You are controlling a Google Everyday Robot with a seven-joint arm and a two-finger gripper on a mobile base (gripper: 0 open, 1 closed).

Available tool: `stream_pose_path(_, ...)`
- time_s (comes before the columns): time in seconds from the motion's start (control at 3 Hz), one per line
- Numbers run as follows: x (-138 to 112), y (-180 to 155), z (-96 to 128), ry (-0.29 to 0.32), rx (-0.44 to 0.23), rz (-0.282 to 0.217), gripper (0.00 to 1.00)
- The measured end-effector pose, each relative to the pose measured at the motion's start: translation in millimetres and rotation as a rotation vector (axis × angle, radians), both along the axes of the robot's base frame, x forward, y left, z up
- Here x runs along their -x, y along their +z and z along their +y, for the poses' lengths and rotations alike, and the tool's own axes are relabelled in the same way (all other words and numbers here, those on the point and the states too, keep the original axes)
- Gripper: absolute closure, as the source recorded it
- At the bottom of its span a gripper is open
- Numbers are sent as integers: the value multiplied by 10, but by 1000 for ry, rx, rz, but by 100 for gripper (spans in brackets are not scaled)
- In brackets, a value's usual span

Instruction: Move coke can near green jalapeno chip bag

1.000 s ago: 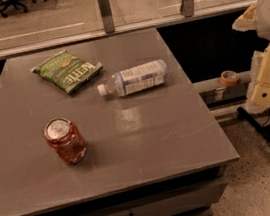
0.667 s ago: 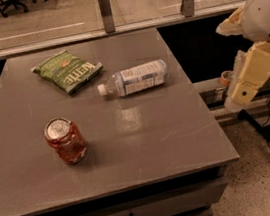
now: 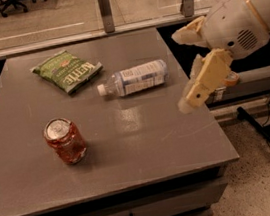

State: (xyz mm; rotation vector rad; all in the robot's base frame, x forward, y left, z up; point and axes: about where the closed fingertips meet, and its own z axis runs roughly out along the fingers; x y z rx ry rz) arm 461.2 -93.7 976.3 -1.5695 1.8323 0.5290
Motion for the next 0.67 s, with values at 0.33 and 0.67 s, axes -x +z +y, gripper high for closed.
stream_pose_path(0.33,-33,-22,395,92,-167,-34,0)
stream_pose_path(0.67,41,-51,690,175,-206,-109,0)
